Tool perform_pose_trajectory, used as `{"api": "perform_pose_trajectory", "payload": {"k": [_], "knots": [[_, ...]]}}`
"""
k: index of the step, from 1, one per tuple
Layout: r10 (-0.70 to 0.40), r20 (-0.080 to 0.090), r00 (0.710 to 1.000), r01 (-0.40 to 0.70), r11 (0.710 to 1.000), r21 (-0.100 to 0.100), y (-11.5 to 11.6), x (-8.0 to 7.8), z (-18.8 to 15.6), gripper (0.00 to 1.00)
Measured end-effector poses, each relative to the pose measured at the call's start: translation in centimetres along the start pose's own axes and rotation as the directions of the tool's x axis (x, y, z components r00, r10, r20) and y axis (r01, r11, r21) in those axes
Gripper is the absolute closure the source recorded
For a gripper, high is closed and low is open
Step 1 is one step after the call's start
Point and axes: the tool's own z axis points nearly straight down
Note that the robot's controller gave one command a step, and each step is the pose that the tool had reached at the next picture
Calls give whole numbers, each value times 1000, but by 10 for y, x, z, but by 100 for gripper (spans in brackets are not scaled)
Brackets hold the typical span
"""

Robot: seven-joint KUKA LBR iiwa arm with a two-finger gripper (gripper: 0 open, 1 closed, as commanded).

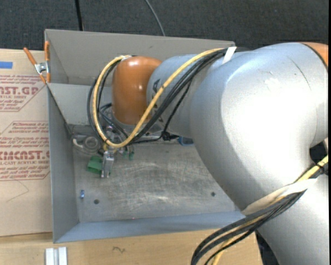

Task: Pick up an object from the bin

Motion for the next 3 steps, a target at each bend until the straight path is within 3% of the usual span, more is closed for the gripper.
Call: {"api": "perform_pose_trajectory", "payload": {"k": [1, 2, 3], "knots": [[-4, -8, 1000, 4, 1000, -5, 4, 2, -3, 100], [-292, -13, 956, 292, 956, -1, -91, 31, -91, 100], [-577, -8, 816, 577, 816, -7, -73, 38, -178, 100]]}}
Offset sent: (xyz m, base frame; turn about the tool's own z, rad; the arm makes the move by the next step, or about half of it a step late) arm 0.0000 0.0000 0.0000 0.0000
